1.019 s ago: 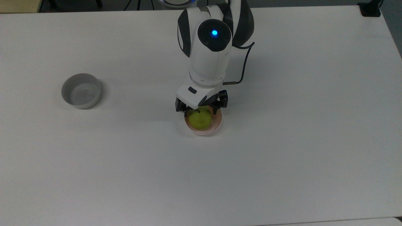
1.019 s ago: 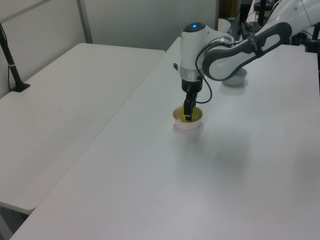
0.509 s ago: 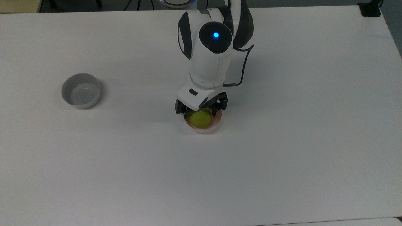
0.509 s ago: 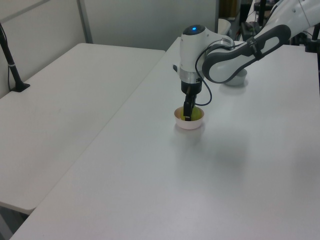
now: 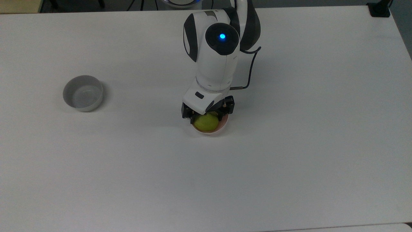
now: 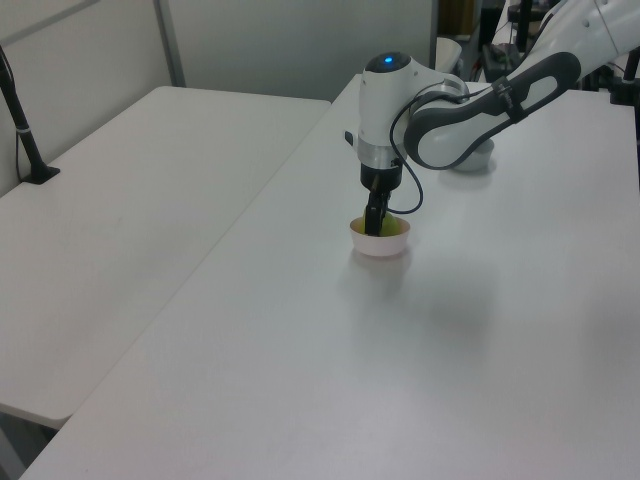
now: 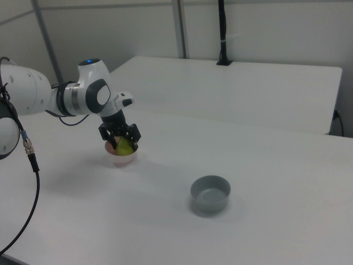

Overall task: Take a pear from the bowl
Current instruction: 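Close the gripper around the green pear, then lift the pear up out of the pink bowl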

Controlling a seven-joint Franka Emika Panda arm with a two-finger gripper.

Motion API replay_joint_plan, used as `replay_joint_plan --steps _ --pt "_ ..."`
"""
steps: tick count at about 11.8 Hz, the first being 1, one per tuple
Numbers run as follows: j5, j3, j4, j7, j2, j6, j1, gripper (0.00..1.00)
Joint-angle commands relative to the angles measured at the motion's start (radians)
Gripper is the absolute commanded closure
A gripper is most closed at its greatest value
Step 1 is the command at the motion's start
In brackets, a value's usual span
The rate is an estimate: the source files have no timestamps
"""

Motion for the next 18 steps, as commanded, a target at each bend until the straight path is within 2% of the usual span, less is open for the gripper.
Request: replay_joint_plan --steps 1,2,4,7,12,15,18 --pt "-0.012 0.011 -0.019 0.027 -0.014 0.023 0.000 0.33" --pt "-0.012 0.011 -0.019 0.027 -0.016 0.023 0.000 0.45" --pt "-0.011 0.011 -0.017 0.024 -0.023 0.021 -0.003 0.51" --pt "-0.009 0.011 -0.005 0.019 -0.048 -0.022 -0.003 0.51" --pt "0.012 0.014 0.060 0.021 -0.144 -0.202 -0.002 0.51" --pt "0.055 0.015 0.110 -0.014 -0.204 -0.311 -0.003 0.51" --pt "0.057 0.000 0.113 -0.059 -0.209 -0.318 -0.023 0.51"
